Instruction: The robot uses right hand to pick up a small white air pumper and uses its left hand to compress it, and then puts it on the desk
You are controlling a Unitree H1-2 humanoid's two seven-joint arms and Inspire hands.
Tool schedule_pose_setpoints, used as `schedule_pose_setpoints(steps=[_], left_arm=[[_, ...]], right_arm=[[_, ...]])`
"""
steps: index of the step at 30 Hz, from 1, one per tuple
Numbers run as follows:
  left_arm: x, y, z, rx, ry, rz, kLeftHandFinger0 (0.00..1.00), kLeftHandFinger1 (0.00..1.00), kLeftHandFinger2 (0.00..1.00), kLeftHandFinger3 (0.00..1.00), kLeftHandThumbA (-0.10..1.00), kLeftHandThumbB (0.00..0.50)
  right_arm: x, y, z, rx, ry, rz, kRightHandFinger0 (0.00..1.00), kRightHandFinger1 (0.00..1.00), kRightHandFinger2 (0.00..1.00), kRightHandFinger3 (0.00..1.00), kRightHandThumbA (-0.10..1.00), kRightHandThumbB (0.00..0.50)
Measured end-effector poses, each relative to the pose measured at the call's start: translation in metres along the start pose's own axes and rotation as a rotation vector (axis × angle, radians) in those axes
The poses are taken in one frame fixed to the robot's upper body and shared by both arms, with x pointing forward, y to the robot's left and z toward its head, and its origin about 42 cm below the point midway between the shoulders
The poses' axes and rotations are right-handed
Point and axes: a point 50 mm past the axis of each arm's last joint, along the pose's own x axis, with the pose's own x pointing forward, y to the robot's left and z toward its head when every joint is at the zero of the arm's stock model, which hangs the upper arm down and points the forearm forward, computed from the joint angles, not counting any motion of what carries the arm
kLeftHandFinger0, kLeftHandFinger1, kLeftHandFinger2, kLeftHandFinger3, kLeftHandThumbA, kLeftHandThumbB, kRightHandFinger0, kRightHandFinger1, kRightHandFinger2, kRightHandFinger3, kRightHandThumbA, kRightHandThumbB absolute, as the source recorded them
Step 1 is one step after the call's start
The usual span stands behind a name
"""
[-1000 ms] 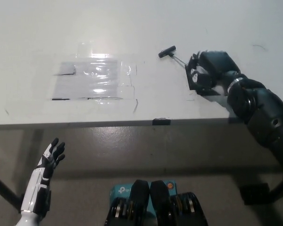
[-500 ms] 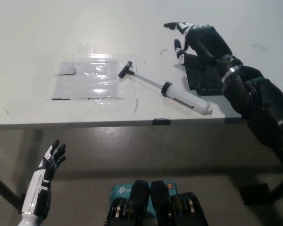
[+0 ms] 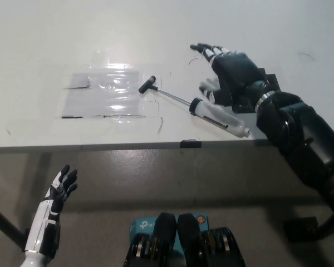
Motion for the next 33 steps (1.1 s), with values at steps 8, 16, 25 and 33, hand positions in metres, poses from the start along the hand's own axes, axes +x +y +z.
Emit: schedule_pose_setpoints(steps=[8,16,25,33], left_arm=[[0.001,0.0,0.0,0.0,-0.001,0.001,1.0,1.0,1.0,1.0,1.0,0.08],[0.007,0.001,0.003,0.002,-0.017,0.004,1.0,1.0,1.0,1.0,1.0,0.082],[0.008,0.002,0.004,0.003,-0.021,0.005,1.0,1.0,1.0,1.0,1.0,0.088],[0.01,0.002,0.005,0.003,-0.025,0.005,1.0,1.0,1.0,1.0,1.0,0.075]], right_arm=[[-0.005,0.012,-0.005,0.027,0.133,0.176,1.0,1.0,1.0,1.0,0.9,0.5],[-0.01,0.016,-0.013,0.07,0.272,0.333,1.0,1.0,1.0,1.0,0.87,0.5],[-0.012,0.019,-0.018,0.098,0.348,0.432,1.0,1.0,1.0,1.0,0.87,0.494],[-0.007,0.019,-0.024,0.103,0.398,0.467,1.0,1.0,1.0,1.0,0.87,0.491]])
